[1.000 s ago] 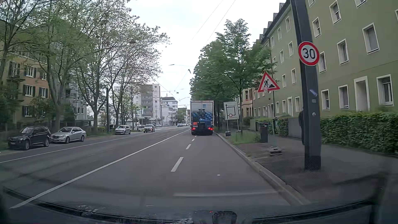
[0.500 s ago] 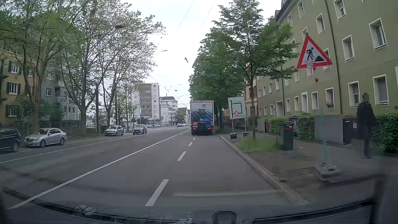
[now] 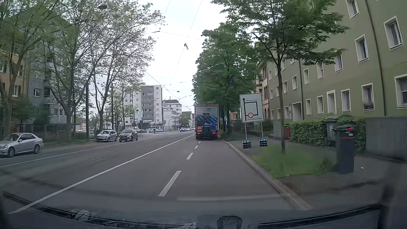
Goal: Follow the waypoints while adhering to traffic rules and regulations
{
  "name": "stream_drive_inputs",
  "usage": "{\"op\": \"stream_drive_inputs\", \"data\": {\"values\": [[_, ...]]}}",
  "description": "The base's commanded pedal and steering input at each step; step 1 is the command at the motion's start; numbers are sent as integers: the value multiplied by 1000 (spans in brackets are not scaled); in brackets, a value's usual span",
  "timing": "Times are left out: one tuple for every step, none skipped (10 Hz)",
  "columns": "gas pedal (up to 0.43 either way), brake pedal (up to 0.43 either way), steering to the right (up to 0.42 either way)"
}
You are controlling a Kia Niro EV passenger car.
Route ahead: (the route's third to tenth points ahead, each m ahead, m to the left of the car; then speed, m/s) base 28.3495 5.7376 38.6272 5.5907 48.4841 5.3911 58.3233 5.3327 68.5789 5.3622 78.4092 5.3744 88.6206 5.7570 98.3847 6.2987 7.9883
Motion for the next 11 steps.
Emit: {"op": "stream_drive_inputs", "data": {"values": [[0, 0, -5], [0, 0, -5], [20, 0, -5], [39, 0, -5], [39, 0, -5], [39, 0, -5], [39, 0, -5], [39, 0, -5], [47, 0, -5], [47, 0, -5], [47, 0, -5]]}}
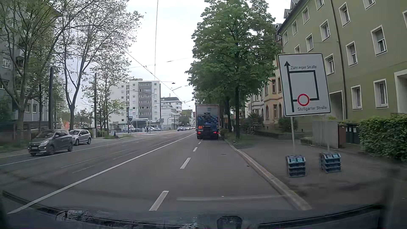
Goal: Follow the waypoints while adhering to traffic rules and regulations
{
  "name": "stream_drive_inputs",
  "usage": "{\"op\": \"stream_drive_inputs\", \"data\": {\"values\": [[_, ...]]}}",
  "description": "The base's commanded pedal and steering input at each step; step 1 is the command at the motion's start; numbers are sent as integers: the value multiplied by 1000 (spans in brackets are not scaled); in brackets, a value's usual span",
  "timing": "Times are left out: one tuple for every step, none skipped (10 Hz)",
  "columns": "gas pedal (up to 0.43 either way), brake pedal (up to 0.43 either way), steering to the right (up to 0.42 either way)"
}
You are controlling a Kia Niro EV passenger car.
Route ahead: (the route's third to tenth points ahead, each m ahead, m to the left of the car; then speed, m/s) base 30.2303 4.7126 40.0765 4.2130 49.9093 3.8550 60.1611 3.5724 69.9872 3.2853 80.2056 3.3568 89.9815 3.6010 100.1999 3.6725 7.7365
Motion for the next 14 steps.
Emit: {"op": "stream_drive_inputs", "data": {"values": [[47, 0, -5], [47, 0, -5], [47, 0, -5], [47, 0, -5], [47, 0, -5], [47, 0, -5], [47, 0, -5], [47, 0, -4], [47, 0, -4], [47, 0, -3], [47, 0, -3], [47, 0, -1], [47, 0, -1], [47, 0, -1]]}}
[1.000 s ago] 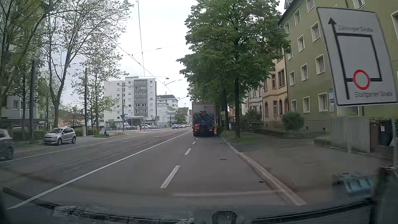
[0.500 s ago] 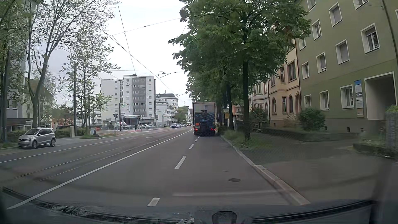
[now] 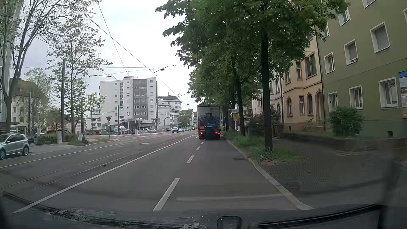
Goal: Follow the waypoints while adhering to traffic rules and regulations
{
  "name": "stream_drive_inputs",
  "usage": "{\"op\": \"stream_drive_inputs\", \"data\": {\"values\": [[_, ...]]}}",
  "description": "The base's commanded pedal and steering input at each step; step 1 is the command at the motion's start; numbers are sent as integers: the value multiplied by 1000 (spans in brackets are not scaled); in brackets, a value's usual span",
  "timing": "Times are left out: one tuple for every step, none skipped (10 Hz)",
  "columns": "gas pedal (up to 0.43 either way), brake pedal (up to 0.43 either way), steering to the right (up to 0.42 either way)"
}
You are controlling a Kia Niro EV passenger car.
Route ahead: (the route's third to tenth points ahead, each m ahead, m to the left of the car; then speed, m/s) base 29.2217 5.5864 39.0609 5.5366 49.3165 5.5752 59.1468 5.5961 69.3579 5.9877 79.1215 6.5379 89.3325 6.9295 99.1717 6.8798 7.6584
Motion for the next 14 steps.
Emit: {"op": "stream_drive_inputs", "data": {"values": [[47, 0, -1], [47, 0, 0], [47, 0, 0], [47, 0, 0], [47, 0, 0], [47, 0, 0], [47, 0, 1], [47, 0, 1], [47, 0, 2], [47, 0, 1], [47, 0, 1], [47, 0, 1], [47, 0, 0], [59, 0, 0]]}}
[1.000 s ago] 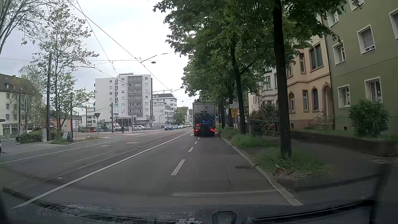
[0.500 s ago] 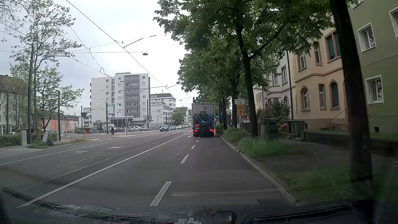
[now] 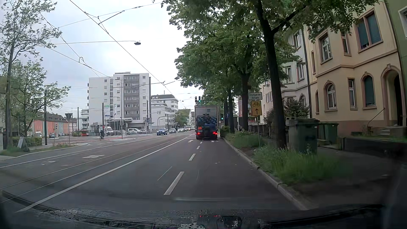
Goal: Follow the waypoints while adhering to traffic rules and regulations
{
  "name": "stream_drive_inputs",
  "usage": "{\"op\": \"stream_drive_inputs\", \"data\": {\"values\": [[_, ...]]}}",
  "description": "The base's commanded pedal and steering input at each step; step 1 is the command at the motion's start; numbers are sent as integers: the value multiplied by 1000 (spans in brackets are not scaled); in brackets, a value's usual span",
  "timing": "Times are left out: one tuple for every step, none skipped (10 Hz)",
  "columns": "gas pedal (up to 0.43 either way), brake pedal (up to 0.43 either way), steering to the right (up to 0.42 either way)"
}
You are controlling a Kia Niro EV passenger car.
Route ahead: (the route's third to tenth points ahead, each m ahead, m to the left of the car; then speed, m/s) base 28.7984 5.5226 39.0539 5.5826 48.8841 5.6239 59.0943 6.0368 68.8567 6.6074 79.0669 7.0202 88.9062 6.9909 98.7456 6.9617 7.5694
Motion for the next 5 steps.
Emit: {"op": "stream_drive_inputs", "data": {"values": [[67, 0, 0], [67, 0, 0], [67, 0, 0], [67, 0, 0], [67, 0, 0]]}}
